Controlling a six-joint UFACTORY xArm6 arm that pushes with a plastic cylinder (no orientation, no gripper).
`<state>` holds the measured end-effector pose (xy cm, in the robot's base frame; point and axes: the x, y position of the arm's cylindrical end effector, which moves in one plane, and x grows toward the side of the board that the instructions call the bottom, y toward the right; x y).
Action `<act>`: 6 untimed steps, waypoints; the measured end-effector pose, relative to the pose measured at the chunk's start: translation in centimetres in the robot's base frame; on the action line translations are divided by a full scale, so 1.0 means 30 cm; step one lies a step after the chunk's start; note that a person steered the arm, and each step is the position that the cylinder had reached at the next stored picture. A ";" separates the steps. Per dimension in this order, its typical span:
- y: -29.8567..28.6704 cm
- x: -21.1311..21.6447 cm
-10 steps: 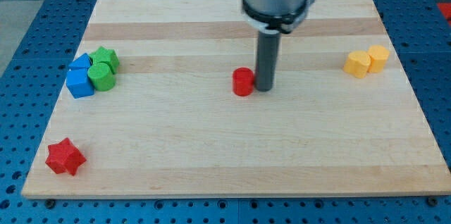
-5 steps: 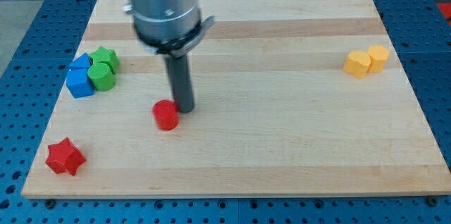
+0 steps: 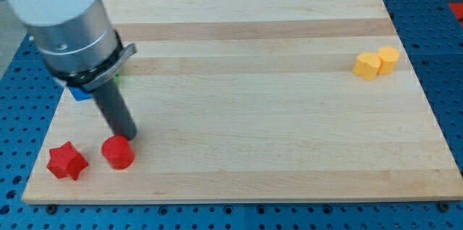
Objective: Move the red circle closer to the red star
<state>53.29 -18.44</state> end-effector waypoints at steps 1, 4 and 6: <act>-0.069 0.038; 0.178 0.074; 0.103 0.127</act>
